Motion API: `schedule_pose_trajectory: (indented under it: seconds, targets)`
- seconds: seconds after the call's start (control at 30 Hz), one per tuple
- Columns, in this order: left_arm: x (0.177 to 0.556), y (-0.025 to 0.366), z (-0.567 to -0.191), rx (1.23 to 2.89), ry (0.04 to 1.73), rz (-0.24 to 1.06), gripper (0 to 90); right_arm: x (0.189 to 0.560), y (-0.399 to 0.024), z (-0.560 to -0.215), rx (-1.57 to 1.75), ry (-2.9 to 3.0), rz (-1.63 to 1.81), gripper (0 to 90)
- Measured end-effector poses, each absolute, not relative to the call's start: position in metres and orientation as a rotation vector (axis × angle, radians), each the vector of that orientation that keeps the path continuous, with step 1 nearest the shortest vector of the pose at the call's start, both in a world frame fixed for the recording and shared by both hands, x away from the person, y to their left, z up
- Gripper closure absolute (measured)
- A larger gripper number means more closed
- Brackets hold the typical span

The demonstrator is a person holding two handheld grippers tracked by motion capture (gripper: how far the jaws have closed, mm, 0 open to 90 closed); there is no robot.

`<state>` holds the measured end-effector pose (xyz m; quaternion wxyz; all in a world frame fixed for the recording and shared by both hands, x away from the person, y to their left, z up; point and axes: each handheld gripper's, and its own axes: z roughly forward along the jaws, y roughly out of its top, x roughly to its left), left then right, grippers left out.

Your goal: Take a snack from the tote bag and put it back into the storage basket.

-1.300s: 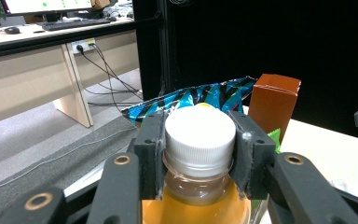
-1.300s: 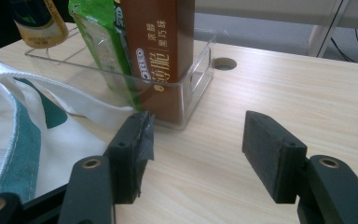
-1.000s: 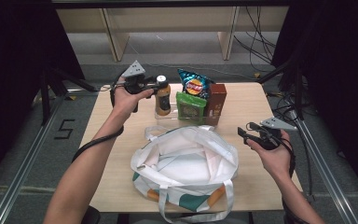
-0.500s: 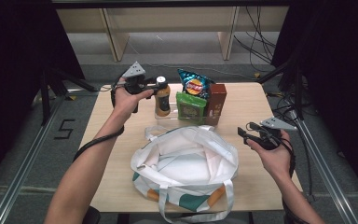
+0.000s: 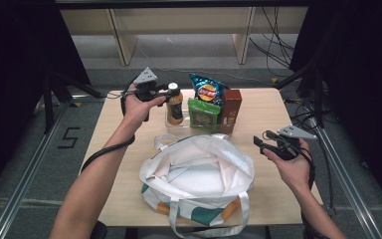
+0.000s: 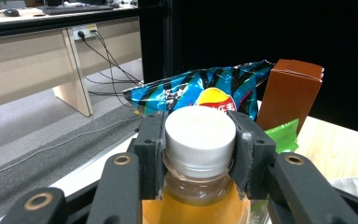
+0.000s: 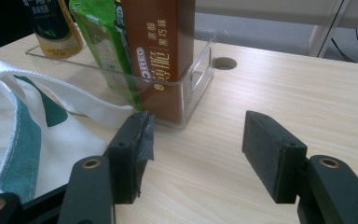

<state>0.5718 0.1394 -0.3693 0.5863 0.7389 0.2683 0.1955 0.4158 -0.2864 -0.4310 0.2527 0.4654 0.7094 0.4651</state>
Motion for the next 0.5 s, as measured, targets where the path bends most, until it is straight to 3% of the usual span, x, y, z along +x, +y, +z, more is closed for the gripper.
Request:
schedule_pose_trajectory:
  seconds: [0.5]
  targets:
    - [0.5736, 0.1356, -0.38, 1.74, 0.641, 0.453, 58.8, 0.416, -0.2857, -0.4326, 1.246, 1.925, 1.271, 42.6]
